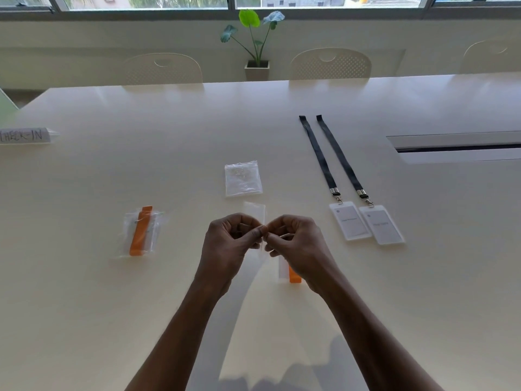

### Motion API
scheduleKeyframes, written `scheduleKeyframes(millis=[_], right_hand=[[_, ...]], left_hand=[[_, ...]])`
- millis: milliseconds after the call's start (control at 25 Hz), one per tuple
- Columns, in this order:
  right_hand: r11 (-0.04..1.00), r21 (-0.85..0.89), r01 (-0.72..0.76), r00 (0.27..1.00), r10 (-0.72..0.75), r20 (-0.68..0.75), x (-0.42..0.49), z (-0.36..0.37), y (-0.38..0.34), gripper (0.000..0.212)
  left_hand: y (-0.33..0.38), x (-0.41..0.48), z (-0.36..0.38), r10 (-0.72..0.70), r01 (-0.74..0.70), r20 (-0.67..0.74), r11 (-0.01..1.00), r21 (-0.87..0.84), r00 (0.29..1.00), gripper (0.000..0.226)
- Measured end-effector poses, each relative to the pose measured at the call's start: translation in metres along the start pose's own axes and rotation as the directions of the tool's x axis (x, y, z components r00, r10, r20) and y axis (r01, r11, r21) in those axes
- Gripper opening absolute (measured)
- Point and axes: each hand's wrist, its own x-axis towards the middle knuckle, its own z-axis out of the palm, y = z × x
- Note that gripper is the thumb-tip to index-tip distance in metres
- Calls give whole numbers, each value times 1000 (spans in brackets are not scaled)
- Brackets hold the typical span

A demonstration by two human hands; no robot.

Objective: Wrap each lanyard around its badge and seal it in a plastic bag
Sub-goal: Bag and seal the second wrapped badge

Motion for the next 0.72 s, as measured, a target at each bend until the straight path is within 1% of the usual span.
scheduleKeyframes(millis=[80,160,320,440,480,600,720], right_hand=[[998,-59,4,1000,-5,-21,1,1,0,6],[995,-96,0,1000,-2,-24,2,1,-1,8],[998,-38,-50,998,49,-28,5,-2,-1,15],[999,-30,-37,995,34,-89,5,3,0,13],[998,-55,-21,993,14,-119,5,5,0,13],[979,-204,26,975,-70,-210,6,8,1,17],[959,-282,36,952,-120,-283,8,5,3,17]], left_hand=[[-1,-1,3,24,-20,-68,997,69,997,6],[-2,-1,4,51,-38,-100,992,124,994,9],[1,-2,4,62,-49,-100,990,132,993,6],[6,-4,10,98,-75,-105,977,200,990,7],[7,-4,12,111,-85,-111,971,222,988,8],[11,-4,16,160,-107,-151,945,308,976,8],[15,-5,19,235,-132,-183,883,450,955,11]])
